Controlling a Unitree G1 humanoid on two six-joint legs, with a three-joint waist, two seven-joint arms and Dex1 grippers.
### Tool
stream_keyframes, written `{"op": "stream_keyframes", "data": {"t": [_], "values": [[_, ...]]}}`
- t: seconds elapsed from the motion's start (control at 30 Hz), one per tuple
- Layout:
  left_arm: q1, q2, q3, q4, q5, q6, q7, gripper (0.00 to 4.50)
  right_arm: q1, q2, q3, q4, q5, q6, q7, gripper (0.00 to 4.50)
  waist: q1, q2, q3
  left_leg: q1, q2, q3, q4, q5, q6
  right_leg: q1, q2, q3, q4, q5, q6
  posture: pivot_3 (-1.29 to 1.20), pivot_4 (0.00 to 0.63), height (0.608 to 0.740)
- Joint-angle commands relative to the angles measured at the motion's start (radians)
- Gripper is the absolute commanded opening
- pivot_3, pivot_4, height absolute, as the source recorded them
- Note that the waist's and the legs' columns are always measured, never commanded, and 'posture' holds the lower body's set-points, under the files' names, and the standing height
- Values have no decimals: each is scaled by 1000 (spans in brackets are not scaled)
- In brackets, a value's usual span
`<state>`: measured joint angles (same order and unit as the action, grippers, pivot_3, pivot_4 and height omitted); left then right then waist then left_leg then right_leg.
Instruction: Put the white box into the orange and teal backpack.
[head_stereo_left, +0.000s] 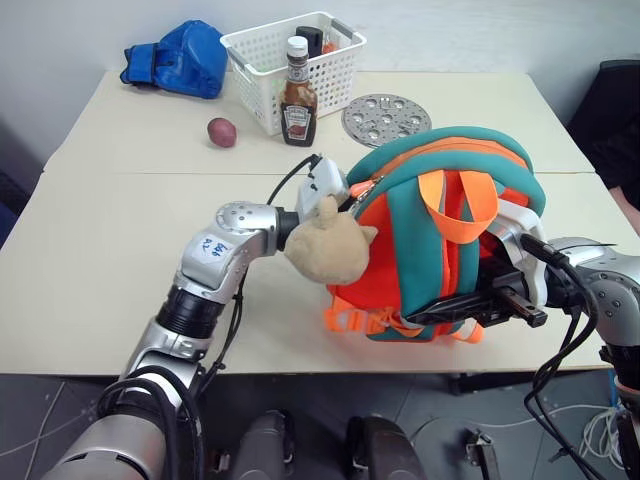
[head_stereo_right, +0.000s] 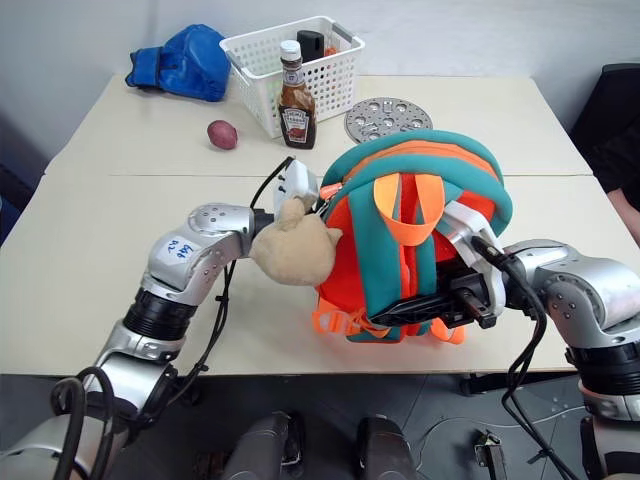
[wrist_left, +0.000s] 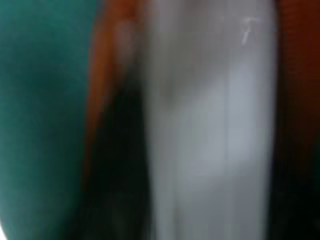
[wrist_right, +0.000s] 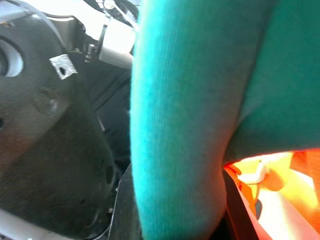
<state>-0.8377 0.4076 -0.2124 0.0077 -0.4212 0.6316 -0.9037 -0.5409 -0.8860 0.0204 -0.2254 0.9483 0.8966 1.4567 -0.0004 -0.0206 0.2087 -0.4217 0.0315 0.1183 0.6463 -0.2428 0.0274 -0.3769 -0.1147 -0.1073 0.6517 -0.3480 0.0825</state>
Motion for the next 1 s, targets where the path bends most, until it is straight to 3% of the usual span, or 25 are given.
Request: {"op": "stream_keyframes", "data": {"t": [0.03, 0.07, 0.4, 0.53, 0.73, 1.0], "values": [[22, 91, 90, -143, -83, 71, -57, 3747, -12, 18, -24, -16, -1, -15, -20, 0, -5, 0, 0, 0, 0, 0, 0, 0, 0, 0, 0, 0, 0, 0, 0, 0, 150, 740], [29, 118, 116, -176, -113, 92, -70, 4067, -11, 24, -22, -17, -3, -17, -26, 0, -6, 0, 0, 0, 1, 0, 0, 0, -1, 0, 0, 0, 1, 0, 0, 0, 150, 740], [100, 411, 383, -382, -389, 299, -173, 4067, 6, 92, 2, -10, -70, -58, -92, 0, -3, 0, 0, 0, 0, -2, 0, -1, -1, 0, 0, -1, 2, 0, 0, 0, 150, 740], [108, 470, 407, -455, -430, 354, -112, 4067, 8, 103, 3, -17, -75, -57, -100, 0, -3, 0, 0, 1, 0, -2, 0, -1, -2, 0, 0, -1, 2, 0, 0, 0, 150, 740], [104, 422, 381, -555, -425, 431, 123, 4067, 9, 108, -6, -19, -75, -51, -111, 0, 0, 0, 0, 0, 0, -2, 0, -1, -1, 0, 0, 0, 2, 0, 0, 0, 150, 740], [120, 345, 291, -576, -448, 451, 196, 4067, -4, 108, -10, -21, -66, -39, -122, 0, -1, 0, 0, 1, 0, -2, 0, -1, -2, 0, 0, 0, 2, 0, 0, 0, 150, 740]]}}
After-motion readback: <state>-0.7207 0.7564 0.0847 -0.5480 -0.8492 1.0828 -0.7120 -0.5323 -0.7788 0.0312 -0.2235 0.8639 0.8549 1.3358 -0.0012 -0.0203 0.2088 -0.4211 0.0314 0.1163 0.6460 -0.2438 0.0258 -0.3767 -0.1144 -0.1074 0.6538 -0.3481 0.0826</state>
